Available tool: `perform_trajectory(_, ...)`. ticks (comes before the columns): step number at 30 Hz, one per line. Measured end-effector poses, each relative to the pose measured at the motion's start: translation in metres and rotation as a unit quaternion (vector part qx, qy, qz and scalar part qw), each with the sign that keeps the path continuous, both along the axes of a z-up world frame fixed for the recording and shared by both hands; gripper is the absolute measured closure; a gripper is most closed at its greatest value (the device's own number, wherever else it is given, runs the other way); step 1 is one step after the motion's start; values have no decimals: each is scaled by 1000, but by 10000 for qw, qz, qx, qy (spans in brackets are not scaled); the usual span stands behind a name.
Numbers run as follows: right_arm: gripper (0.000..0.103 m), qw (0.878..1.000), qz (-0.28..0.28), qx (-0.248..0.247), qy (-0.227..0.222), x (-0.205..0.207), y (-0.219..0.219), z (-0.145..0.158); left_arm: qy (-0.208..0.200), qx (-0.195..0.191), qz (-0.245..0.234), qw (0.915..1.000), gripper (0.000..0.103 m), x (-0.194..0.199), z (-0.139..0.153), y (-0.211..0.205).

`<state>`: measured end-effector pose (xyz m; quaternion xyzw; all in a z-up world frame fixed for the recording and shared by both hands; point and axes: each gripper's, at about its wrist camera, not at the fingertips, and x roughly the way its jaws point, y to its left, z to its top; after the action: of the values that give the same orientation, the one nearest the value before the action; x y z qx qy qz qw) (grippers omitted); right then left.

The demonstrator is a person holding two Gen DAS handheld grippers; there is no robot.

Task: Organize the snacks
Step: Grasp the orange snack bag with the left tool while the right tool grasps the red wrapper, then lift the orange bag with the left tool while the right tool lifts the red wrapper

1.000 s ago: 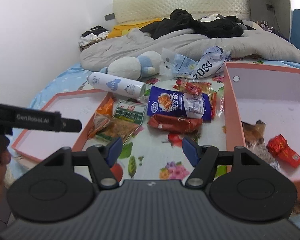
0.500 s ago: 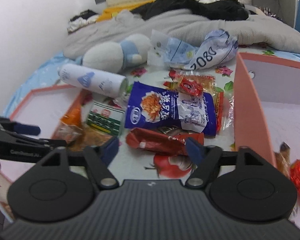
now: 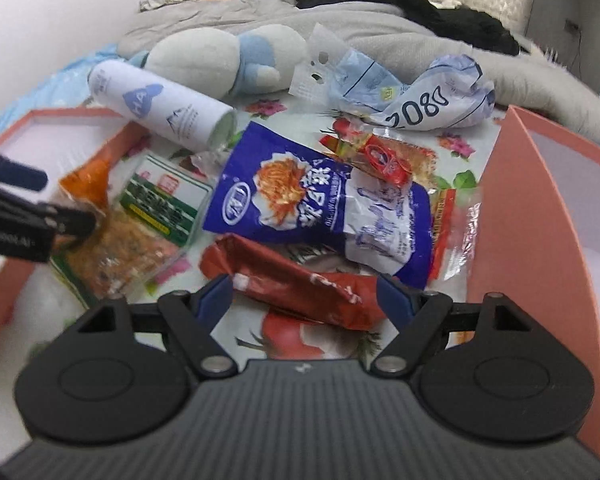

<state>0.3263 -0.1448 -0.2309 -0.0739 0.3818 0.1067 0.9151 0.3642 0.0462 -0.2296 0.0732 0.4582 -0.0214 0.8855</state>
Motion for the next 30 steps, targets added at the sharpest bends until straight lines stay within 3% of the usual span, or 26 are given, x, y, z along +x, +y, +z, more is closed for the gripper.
perform_trajectory(2, 34, 10000, -58, -14, 42, 2, -1, 0, -25, -54, 66, 10000, 26, -3, -1, 0)
perform_trajectory(12, 40, 9991, 283, -324, -44, 14, 8, -9, 76, 251, 34, 9997, 33, 2, -16, -6)
perform_trajectory(15, 46, 9974, 486, -533, -29, 14, 13, -8, 72, 291, 3, 9996, 35, 2, -18, -7)
perform_trajectory(17, 52, 9959, 666, -614, -26, 12, 16, -7, 48, 252, 20, 9997, 40, 2, -17, -6)
perform_trajectory(19, 76, 9956, 731, -583, 80, 11, 18, -6, 22, 190, 93, 9998, 43, 1, -15, -5)
perform_trajectory(30, 87, 9984, 526, -12, 209, -21, 10, 9, -109, -414, 367, 9984, 45, -35, 8, -1)
